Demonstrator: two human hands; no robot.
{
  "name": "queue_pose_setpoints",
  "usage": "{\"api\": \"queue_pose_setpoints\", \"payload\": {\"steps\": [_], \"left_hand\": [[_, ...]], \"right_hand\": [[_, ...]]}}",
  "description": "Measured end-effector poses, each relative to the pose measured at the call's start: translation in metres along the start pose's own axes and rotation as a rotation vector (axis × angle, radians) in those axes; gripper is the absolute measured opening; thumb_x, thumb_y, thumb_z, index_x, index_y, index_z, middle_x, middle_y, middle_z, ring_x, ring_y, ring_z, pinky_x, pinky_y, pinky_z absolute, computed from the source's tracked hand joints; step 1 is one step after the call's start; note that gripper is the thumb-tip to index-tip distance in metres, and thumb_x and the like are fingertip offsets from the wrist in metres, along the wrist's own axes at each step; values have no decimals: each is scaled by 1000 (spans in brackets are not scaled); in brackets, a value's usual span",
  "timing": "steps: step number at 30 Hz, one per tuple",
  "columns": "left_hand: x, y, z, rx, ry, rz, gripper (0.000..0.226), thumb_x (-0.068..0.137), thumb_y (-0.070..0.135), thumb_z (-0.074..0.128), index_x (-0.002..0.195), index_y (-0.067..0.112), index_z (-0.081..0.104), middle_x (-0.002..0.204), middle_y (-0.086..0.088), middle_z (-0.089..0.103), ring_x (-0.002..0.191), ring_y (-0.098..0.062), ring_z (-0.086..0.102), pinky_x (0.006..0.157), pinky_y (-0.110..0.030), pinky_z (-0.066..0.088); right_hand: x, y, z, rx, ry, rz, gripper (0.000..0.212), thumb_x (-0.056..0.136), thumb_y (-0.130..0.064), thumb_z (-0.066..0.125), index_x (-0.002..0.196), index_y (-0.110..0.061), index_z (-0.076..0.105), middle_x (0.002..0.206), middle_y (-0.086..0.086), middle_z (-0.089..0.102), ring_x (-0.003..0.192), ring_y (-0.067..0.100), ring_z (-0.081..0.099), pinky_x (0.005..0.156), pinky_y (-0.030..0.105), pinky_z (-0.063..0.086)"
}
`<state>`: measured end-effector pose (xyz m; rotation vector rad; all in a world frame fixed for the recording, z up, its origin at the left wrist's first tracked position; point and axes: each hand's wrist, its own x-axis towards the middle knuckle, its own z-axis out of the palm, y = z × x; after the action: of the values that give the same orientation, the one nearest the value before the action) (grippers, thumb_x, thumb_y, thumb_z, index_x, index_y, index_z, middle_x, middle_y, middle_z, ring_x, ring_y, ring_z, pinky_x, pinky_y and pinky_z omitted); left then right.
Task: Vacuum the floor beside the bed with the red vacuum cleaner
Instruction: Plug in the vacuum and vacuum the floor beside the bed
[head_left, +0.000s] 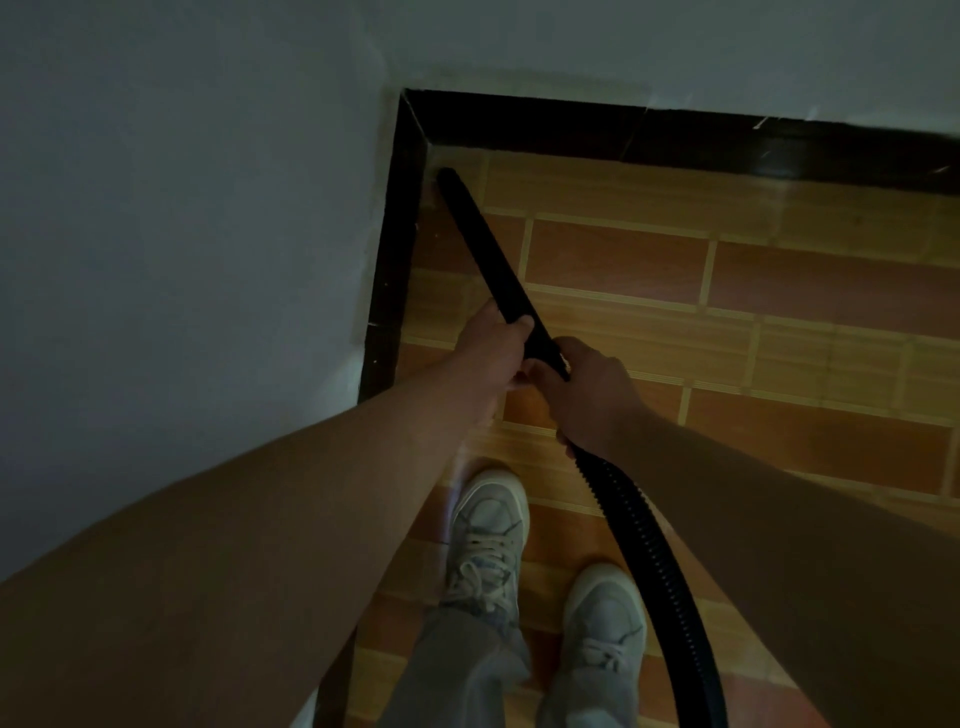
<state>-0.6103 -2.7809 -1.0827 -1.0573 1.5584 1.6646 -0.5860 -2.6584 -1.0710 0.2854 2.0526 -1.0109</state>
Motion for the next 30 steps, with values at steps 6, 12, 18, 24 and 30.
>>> {"api": "queue_pose_setpoints", "payload": {"steps": [6, 12, 18, 24, 30], "left_hand": [[8, 13, 1, 63, -22, -12, 21, 108, 15, 45, 105, 35, 50, 118, -7, 64, 100, -21, 65, 86, -42, 57], [9, 15, -3, 55, -1, -24, 19, 108, 16, 46, 121, 30, 47, 123, -8, 64, 106, -23, 65, 84, -41, 59], [9, 13, -6, 53, -8, -29, 20, 107, 17, 49, 121, 31, 49, 122, -7, 65, 107, -23, 66, 93, -46, 58], [13, 20, 0, 45, 13, 2, 19, 106, 17, 52, 97, 34, 50, 121, -12, 66, 83, -17, 61, 85, -42, 58], [1, 7, 5, 33, -3, -54, 18, 105, 16, 54, 100, 31, 46, 113, -10, 67, 96, -24, 66, 92, -49, 59]], "right_hand": [[12, -3, 0, 32, 9, 36, 31, 99, -45, 52, 120, -23, 55, 80, 12, 65, 57, 27, 65, 52, 43, 60], [16, -7, -1, 30, -30, 27, 30, 100, -43, 51, 119, -21, 54, 80, 11, 64, 56, 26, 64, 47, 34, 56], [15, -8, 2, 64, -30, 42, 31, 100, -44, 50, 120, -20, 56, 83, 11, 64, 57, 24, 63, 50, 39, 59], [22, -12, -3, 101, -12, 57, 30, 100, -42, 50, 115, -17, 56, 85, 14, 64, 59, 28, 64, 50, 39, 58], [3, 2, -9, 61, -61, 65, 27, 101, -44, 50, 114, -21, 56, 79, 12, 64, 51, 24, 61, 44, 32, 53]]}}
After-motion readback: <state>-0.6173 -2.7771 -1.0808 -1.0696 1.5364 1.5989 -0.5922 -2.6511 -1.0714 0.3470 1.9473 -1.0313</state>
